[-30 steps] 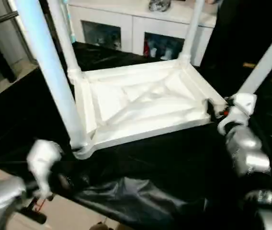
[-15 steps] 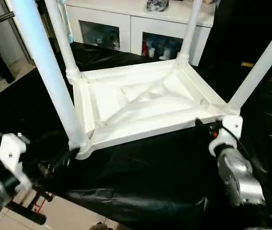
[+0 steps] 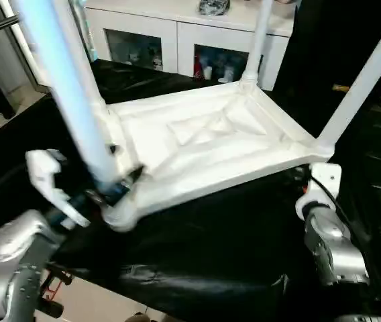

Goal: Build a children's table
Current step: Rotate table base

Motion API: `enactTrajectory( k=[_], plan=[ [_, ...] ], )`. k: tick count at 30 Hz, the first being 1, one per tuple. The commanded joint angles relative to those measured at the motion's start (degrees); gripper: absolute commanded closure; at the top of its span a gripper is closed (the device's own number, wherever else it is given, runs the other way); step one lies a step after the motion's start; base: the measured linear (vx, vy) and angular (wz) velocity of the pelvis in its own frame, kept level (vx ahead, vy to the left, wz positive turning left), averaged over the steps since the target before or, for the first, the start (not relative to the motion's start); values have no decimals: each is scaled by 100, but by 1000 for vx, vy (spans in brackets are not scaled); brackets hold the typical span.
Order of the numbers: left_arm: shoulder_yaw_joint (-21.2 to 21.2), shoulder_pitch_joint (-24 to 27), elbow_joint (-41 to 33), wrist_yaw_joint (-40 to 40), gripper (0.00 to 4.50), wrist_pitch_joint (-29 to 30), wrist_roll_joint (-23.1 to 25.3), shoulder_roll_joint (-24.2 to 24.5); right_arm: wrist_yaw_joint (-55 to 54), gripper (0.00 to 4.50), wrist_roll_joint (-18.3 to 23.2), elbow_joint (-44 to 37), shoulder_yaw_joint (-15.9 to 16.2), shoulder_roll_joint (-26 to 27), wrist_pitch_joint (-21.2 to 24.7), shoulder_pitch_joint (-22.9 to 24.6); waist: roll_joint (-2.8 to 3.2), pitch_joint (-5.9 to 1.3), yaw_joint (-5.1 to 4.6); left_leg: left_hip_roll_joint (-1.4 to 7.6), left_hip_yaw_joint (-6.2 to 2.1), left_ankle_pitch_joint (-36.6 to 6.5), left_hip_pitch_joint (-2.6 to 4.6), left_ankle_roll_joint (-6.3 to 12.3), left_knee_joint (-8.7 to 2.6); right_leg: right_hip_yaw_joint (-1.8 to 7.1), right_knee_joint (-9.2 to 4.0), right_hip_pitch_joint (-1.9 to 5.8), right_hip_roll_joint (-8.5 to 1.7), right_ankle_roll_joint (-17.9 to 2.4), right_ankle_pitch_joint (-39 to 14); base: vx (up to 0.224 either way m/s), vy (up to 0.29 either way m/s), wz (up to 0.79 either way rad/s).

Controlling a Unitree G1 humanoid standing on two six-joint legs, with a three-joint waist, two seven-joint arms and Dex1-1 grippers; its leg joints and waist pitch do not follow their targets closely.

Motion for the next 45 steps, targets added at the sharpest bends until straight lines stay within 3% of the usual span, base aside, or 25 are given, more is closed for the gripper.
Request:
enactTrajectory(
  k=[1,2,3,6,7,9,10,12,15,18,21,27,31,35,38,43,45],
  plan=[
    [-180,118,-144,-205,1,228,-109,108,206,81,-100,217,178,-20,132,-60,64,-339,-1,150,-36,-1107,49,-93,-402,161,-373,245,-217,-961,-247,0,0,0],
    [-192,133,-165,-224,1,262,-140,122,230,81,-104,242,192,-21,126,-74,63,-340,3,149,-35,-1085,44,-92,-398,161,-373,249,-214,-971,-211,0,0,0],
    [-329,251,-421,-410,1,654,-462,304,472,81,-148,485,346,-30,135,-223,8,-353,12,148,-31,-974,39,-67,-388,162,-345,264,-225,-1025,-117,0,0,0],
    [-399,268,-589,-483,1,926,-696,424,597,81,-195,620,441,-37,177,-308,19,-342,4,148,-26,-954,44,-28,-387,159,-338,249,-210,-1091,-100,0,0,0],
    [-489,225,-745,-569,1,1091,-875,497,687,81,-229,744,514,-29,171,-388,-16,-346,15,152,-23,-899,42,-2,-387,160,-334,261,-219,-1108,-91,0,0,0],
    [-505,210,-762,-575,1,1110,-898,498,705,81,-235,766,528,-27,172,-402,4,-335,17,146,-16,-865,48,-7,-386,163,-346,251,-214,-1099,-113,0,0,0],
    [-587,129,-818,-584,1,1155,-955,477,768,81,-251,855,575,-10,145,-466,-50,-343,13,145,-13,-829,38,3,-383,166,-338,273,-217,-1080,-101,0,0,0],
    [-707,11,-844,-564,1,1179,-971,409,838,81,-245,951,609,23,102,-550,-29,-331,15,146,-19,-898,37,-34,-392,167,-351,268,-232,-1052,-313,0,0,0],
    [-939,-191,-840,-534,1,1228,-966,280,942,81,-256,1095,670,81,47,-682,-64,-342,2,149,-13,-858,39,-57,-384,173,-355,273,-234,-1002,-333,0,0,0],
    [-1000,-245,-828,-528,1,1237,-955,249,967,81,-260,1127,684,98,40,-711,-64,-349,3,142,-17,-765,23,-54,-376,174,-341,286,-235,-1001,-251,0,0,0],
    [-1349,-574,-674,-552,1,1283,-955,-37,1224,81,-271,1230,846,159,-12,-790,-85,-346,11,142,-9,-713,28,-18,-365,180,-337,281,-231,-1025,-198,0,0,0],
    [-1853,-1122,-174,-587,1,1223,-741,-432,1805,81,-175,1261,1042,288,-68,-849,-118,-311,-36,146,-16,-852,3,-47,-386,187,-374,285,-236,-1007,-427,0,0,0],
    [-2097,-1439,76,-626,1,1196,-696,-725,2073,81,-205,1250,1194,350,-135,-873,-98,-335,-30,159,-19,-730,16,-53,-361,197,-361,292,-253,-1071,-300,0,0,0],
    [-2329,-1692,340,-652,1,1039,-521,-958,2106,81,-242,1328,1167,405,-167,-925,-112,-333,-29,164,-7,-593,15,-13,-350,201,-344,299,-230,-1167,3,0,0,0],
    [-2518,-1965,692,-691,1,846,-368,-1222,2198,81,-230,1344,1134,462,-168,-951,-118,-319,-18,168,-10,-722,12,-51,-365,203,-373,309,-241,-1147,-237,0,0,0],
    [-2645,-2221,1026,-688,1,675,-210,-1506,2260,81,-238,1368,1144,495,-202,-958,-112,-319,-21,182,-14,-722,20,-46,-363,204,-369,311,-247,-1184,-160,0,0,0],
    [-2777,-2412,1377,-577,1,389,118,-1672,2156,81,-291,1416,1146,500,-292,-978,-86,-326,-15,182,-13,-794,42,-53,-361,202,-391,301,-247,-1190,-225,0,0,0]
  ],
)
